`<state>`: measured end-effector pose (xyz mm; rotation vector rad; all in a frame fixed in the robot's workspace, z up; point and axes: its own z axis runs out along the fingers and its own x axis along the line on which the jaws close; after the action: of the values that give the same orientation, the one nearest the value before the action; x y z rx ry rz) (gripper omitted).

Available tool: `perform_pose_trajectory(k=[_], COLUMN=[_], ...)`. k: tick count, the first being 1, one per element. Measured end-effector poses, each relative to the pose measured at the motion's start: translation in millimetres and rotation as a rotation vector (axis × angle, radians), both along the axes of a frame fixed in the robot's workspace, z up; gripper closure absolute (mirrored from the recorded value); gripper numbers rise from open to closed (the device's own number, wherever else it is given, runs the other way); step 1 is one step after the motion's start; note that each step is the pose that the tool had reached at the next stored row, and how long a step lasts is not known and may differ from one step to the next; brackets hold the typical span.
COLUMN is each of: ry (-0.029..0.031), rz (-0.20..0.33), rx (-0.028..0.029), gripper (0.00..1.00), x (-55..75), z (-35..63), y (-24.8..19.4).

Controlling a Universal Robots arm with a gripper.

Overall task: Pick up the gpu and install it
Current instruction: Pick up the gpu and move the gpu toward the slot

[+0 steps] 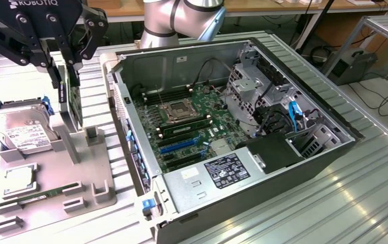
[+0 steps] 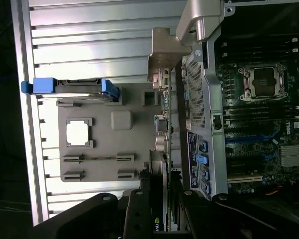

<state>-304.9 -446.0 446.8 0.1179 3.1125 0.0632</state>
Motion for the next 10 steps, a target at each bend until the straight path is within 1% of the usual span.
perform_pose_trajectory(k=[7, 8, 10], ry=[0.0, -0.0001, 0.0], rz=[0.0, 0.0, 0.0], rx=[-0.0011, -0.0012, -0.0012], gripper=[0.74, 0.74, 0.74], x=[1.0, 6.0, 22.1], z=[-0.1, -0.9, -1.8], y=[0.0, 0.0, 0.0])
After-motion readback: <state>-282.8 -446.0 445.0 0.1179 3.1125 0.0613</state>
